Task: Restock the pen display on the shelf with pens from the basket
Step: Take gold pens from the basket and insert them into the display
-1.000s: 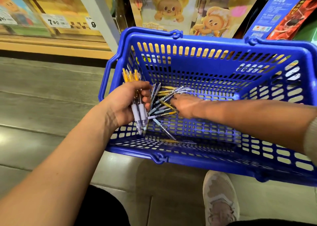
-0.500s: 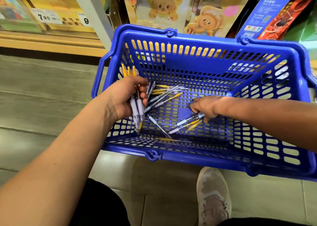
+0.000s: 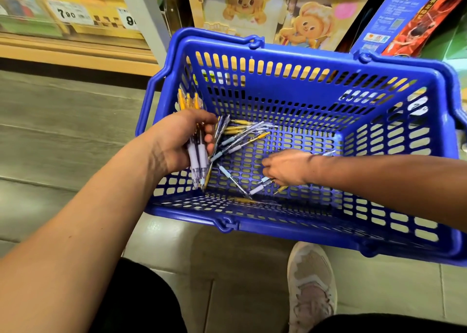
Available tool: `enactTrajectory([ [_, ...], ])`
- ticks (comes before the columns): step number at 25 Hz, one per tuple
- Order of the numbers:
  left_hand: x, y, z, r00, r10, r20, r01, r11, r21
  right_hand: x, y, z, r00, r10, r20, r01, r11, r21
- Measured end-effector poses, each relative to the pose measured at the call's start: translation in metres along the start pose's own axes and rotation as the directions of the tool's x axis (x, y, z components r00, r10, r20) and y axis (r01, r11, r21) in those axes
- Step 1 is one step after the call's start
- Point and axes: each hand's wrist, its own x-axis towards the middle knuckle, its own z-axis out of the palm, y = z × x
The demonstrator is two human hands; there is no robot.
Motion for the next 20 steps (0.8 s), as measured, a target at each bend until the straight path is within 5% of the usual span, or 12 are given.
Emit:
enactTrajectory([
  [3, 0.001, -0.001, 0.001, 1.000, -0.017, 0.011, 0.017, 0.999, 0.028, -0.006, 0.013, -0.014, 0.998, 0.033, -0.054, -0.018, 0.966, 0.257],
  [5, 0.003, -0.003, 0.003, 0.999, -0.034, 0.006, 0.034, 0.998, 0.045, -0.013, 0.028, -0.031, 0.991, 0.131, -0.031, -0.095, 0.842, 0.532],
  [10, 0.006, -0.009, 0.008, 0.998, -0.057, -0.001, 0.057, 0.995, 0.083, -0.027, 0.036, -0.077, 0.946, 0.306, -0.105, -0.003, 0.332, 0.943],
  [13, 0.007, -0.011, 0.010, 0.998, -0.060, -0.024, 0.062, 0.992, 0.110, -0.021, 0.024, -0.092, 0.970, 0.228, -0.083, 0.120, -0.154, 0.981],
  [14, 0.007, -0.012, 0.011, 0.998, -0.060, -0.025, 0.062, 0.991, 0.122, -0.017, 0.018, -0.098, 0.971, 0.225, -0.082, 0.134, -0.224, 0.965],
  [20, 0.004, -0.013, 0.007, 0.995, -0.077, -0.056, 0.086, 0.982, 0.167, -0.010, -0.004, -0.121, 0.947, 0.312, -0.081, 0.135, -0.156, 0.979],
])
